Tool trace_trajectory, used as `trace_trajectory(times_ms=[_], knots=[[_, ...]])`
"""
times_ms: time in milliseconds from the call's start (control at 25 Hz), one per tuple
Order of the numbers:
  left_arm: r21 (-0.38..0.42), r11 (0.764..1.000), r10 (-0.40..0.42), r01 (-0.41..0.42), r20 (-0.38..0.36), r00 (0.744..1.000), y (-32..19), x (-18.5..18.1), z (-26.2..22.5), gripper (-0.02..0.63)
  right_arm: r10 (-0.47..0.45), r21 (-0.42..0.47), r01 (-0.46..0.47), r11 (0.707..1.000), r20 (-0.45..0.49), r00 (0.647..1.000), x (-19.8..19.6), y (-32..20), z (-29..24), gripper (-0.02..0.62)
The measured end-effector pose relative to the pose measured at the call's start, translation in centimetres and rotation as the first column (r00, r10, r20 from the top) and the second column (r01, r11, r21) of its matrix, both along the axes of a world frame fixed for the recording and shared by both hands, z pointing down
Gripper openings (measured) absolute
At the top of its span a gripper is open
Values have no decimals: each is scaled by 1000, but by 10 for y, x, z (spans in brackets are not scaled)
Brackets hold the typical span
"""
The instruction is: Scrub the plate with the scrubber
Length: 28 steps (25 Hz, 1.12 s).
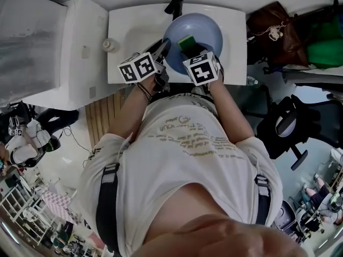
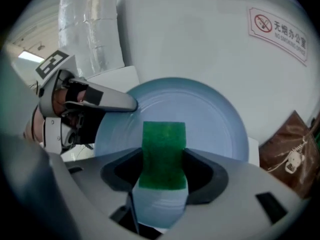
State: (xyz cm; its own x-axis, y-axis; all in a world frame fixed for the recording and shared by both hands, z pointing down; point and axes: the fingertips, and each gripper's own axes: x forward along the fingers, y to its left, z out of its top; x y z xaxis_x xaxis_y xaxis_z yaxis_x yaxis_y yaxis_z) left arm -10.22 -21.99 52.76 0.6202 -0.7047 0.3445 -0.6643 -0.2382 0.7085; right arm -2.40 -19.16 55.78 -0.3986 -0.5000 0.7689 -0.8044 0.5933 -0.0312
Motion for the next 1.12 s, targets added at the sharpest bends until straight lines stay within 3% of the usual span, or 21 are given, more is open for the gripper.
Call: trace_trajectory(times_ms=[240, 400, 800, 1120], knots=[[-24, 999, -37, 37, -5, 999, -3, -8, 6, 77, -164, 6, 164, 986, -45, 985, -38, 25, 5, 244], [-29, 999, -41, 40, -33, 999, -3, -8, 6, 77, -188, 14, 189, 982, -50, 981, -38, 29, 10, 244], [-14, 999, -42, 41, -90, 995, -5, -10, -2, 80, -16, -18, 16, 1000, -10, 1000, 11, 14, 21, 247], [3, 1000, -7, 7, -122, 992, -3, -4, -10, 84, 164, -46, -162, 986, 47, 985, 56, -5, 26, 250]])
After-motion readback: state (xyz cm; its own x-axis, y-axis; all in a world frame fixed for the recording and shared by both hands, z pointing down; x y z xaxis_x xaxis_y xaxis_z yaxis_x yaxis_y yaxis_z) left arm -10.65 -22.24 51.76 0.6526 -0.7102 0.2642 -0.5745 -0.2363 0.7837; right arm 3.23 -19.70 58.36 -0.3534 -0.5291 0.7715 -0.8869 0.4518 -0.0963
